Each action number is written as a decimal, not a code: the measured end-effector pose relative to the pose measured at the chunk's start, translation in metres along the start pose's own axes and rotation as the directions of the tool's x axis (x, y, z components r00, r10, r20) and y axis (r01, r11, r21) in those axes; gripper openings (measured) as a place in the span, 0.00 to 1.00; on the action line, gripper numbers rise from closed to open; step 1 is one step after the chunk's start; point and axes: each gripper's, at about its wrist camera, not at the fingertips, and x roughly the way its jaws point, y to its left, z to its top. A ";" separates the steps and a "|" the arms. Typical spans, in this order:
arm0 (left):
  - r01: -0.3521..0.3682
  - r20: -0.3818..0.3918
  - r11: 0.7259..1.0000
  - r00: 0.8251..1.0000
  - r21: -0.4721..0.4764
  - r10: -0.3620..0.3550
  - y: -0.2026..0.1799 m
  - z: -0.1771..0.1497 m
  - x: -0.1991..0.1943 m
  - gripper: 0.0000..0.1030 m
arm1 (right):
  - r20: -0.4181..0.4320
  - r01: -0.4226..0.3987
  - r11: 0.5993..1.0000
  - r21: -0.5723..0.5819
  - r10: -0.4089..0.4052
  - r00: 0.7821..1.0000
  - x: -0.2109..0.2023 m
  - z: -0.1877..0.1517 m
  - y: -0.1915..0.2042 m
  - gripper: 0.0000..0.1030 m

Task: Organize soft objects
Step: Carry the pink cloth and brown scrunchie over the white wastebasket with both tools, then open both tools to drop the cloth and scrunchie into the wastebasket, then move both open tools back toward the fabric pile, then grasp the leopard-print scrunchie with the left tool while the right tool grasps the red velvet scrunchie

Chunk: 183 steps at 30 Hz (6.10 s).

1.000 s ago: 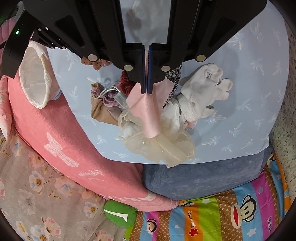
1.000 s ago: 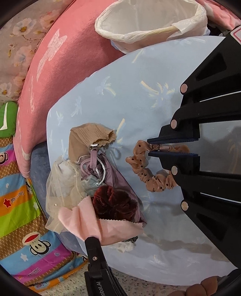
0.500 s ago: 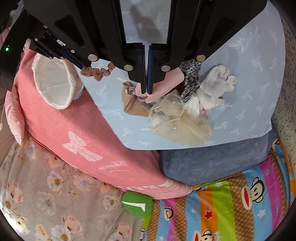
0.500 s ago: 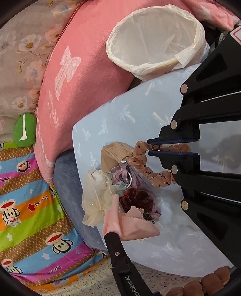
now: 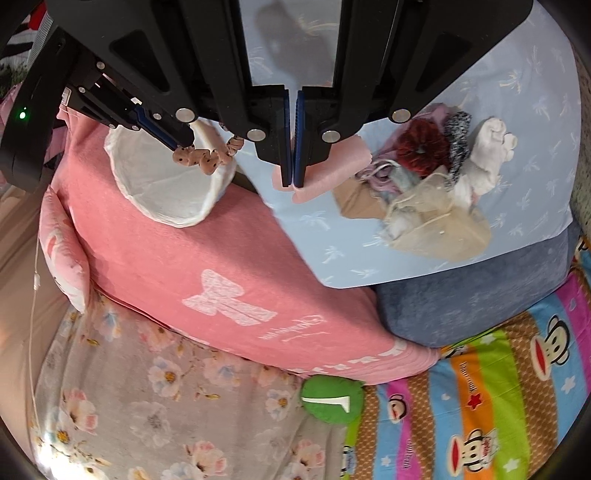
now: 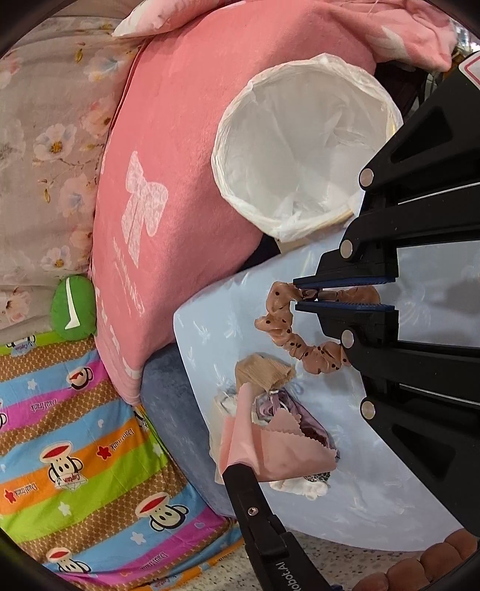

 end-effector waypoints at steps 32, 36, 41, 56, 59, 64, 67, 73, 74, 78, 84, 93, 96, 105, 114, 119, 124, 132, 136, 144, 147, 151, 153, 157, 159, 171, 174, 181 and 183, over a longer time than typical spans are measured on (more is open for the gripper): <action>0.238 -0.139 0.962 0.966 0.138 -0.219 -0.140 0.012 0.067 0.03 | 0.018 0.167 0.961 0.219 -0.175 0.984 -0.012 0.005 -0.150 0.09; 0.217 -0.153 0.969 0.968 0.119 -0.198 -0.137 0.012 0.073 0.19 | 0.028 0.175 0.959 0.222 -0.186 0.982 -0.010 0.009 -0.152 0.16; 0.157 -0.105 0.979 0.984 0.131 -0.144 -0.131 0.009 0.070 0.50 | 0.030 0.176 0.962 0.210 -0.186 0.982 -0.006 0.012 -0.150 0.20; 0.098 -0.095 0.990 0.991 0.097 -0.089 -0.110 0.006 0.069 0.51 | 0.040 0.174 0.967 0.184 -0.185 0.982 -0.008 0.016 -0.133 0.32; 0.094 -0.091 0.991 0.992 0.090 -0.085 -0.107 0.005 0.066 0.51 | 0.037 0.170 0.970 0.175 -0.179 0.983 -0.008 0.015 -0.129 0.32; 0.084 -0.090 0.993 0.993 0.081 -0.076 -0.099 0.003 0.064 0.51 | 0.033 0.165 0.973 0.162 -0.173 0.984 -0.007 0.013 -0.122 0.32; 0.076 -0.089 0.994 0.994 0.073 -0.069 -0.093 0.002 0.063 0.51 | 0.031 0.162 0.975 0.153 -0.169 0.985 -0.008 0.012 -0.116 0.32; 0.050 -0.085 0.997 0.995 0.052 -0.046 -0.080 -0.002 0.059 0.51 | 0.031 0.153 0.980 0.125 -0.158 0.987 -0.008 0.010 -0.103 0.36; 0.045 -0.084 0.998 0.996 0.051 -0.040 -0.079 -0.003 0.059 0.51 | 0.029 0.150 0.981 0.120 -0.155 0.988 -0.008 0.009 -0.100 0.36; 0.023 -0.080 0.999 0.997 0.043 -0.019 -0.068 -0.007 0.056 0.51 | 0.024 0.141 0.985 0.102 -0.144 0.989 -0.006 0.006 -0.089 0.36; -0.009 -0.084 1.000 0.996 0.020 0.010 -0.049 -0.013 0.053 0.51 | 0.016 0.125 0.989 0.076 -0.127 0.992 -0.002 0.003 -0.071 0.37; -0.057 -0.092 0.998 0.994 -0.025 0.054 -0.017 -0.021 0.048 0.51 | 0.003 0.102 0.994 0.032 -0.102 0.995 0.003 0.001 -0.045 0.37; -0.076 -0.092 0.996 0.993 -0.036 0.072 -0.007 -0.025 0.045 0.51 | 0.001 0.094 0.995 0.020 -0.094 0.996 0.004 0.000 -0.036 0.37; -0.119 -0.097 0.990 0.989 -0.076 0.112 0.025 -0.033 0.038 0.58 | -0.005 0.074 0.997 -0.025 -0.074 0.997 0.008 -0.002 -0.007 0.43; -0.161 -0.106 0.980 0.983 -0.116 0.149 0.062 -0.040 0.030 0.59 | -0.017 0.050 0.996 -0.068 -0.051 0.999 0.015 -0.004 0.025 0.44; -0.185 -0.114 0.973 0.979 -0.140 0.169 0.082 -0.044 0.027 0.59 | -0.024 0.033 0.994 -0.101 -0.035 0.999 0.019 -0.005 0.045 0.44; -0.209 -0.126 0.963 0.974 -0.170 0.190 0.104 -0.048 0.025 0.59 | -0.032 0.016 0.992 -0.128 -0.020 0.999 0.024 -0.006 0.064 0.44; -0.255 -0.165 0.938 0.962 -0.236 0.220 0.145 -0.056 0.028 0.59 | -0.050 -0.013 0.985 -0.171 0.004 0.999 0.036 -0.006 0.094 0.45; -0.268 -0.184 0.927 0.957 -0.263 0.224 0.163 -0.060 0.032 0.59 | -0.064 -0.025 0.982 -0.185 0.013 0.998 0.045 -0.006 0.107 0.45; -0.226 -0.209 0.920 0.964 -0.322 0.164 0.184 -0.066 0.041 0.58 | -0.096 -0.045 0.977 -0.211 0.025 0.995 0.066 -0.009 0.132 0.45; -0.201 -0.209 0.915 0.969 -0.348 0.134 0.190 -0.066 0.044 0.58 | -0.106 -0.062 0.974 -0.216 0.040 0.994 0.073 -0.008 0.143 0.45; -0.164 -0.213 0.923 0.973 -0.347 0.093 0.195 -0.066 0.048 0.41 | -0.122 -0.086 0.971 -0.221 0.060 0.991 0.083 -0.008 0.157 0.45; -0.135 -0.212 0.921 0.976 -0.365 0.059 0.199 -0.067 0.047 0.30 | -0.131 -0.099 0.970 -0.223 0.071 0.989 0.087 -0.008 0.164 0.45; -0.096 -0.199 0.916 0.980 -0.389 0.018 0.205 -0.068 0.044 0.14 | -0.146 -0.117 0.966 -0.229 0.084 0.986 0.096 -0.009 0.176 0.45; -0.098 -0.195 0.920 0.981 -0.379 0.024 0.205 -0.067 0.042 0.10 | -0.154 -0.125 0.965 -0.232 0.091 0.984 0.101 -0.010 0.182 0.45; -0.124 -0.205 0.936 0.977 -0.328 0.057 0.207 -0.061 0.042 0.08 | -0.241 -0.181 0.957 -0.225 0.125 0.963 0.138 -0.019 0.203 0.21; -0.125 -0.206 0.939 0.977 -0.320 0.060 0.204 -0.061 0.042 0.07 | -0.254 -0.194 0.959 -0.207 0.139 0.957 0.142 -0.021 0.201 0.09; -0.119 -0.189 0.947 0.980 -0.299 0.064 0.191 -0.057 0.033 0.07 | -0.235 -0.213 0.959 -0.185 0.168 0.957 0.120 -0.020 0.193 0.03; -0.116 -0.180 0.950 0.982 -0.290 0.065 0.186 -0.056 0.029 0.07 | -0.226 -0.216 0.959 -0.181 0.173 0.959 0.111 -0.020 0.189 0.03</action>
